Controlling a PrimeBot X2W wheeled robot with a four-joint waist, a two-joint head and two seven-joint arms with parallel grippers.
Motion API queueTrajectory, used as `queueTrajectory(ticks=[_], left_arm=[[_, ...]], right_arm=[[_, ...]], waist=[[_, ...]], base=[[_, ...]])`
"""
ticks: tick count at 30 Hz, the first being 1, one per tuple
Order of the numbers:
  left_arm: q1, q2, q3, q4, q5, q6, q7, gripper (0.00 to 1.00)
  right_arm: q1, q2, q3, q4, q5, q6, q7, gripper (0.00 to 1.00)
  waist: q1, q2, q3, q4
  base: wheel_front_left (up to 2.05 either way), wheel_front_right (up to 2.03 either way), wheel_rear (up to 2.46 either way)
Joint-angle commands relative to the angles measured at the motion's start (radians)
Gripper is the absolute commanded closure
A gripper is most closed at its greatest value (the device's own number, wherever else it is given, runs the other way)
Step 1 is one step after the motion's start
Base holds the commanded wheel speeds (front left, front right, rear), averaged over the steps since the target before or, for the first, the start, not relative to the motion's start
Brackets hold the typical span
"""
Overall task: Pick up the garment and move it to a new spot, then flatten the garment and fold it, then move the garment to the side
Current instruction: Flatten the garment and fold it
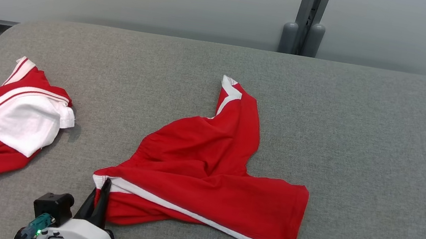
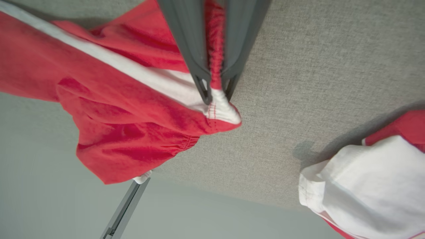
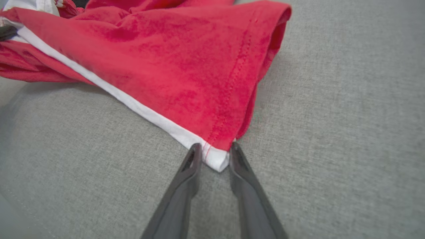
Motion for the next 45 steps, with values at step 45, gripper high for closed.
queueTrajectory(ticks=[45], left_arm=[[-0.928,0.224,-0.144,-0.035,0.12,-0.139,0.044,1.0]], right_arm=[[-1.066,-0.099,-0.134,-0.038,0.25,0.0,0.001,1.0]], waist=[[0.0,0.0,0.254,-0.066]], base=[[0.0,0.0,0.0]])
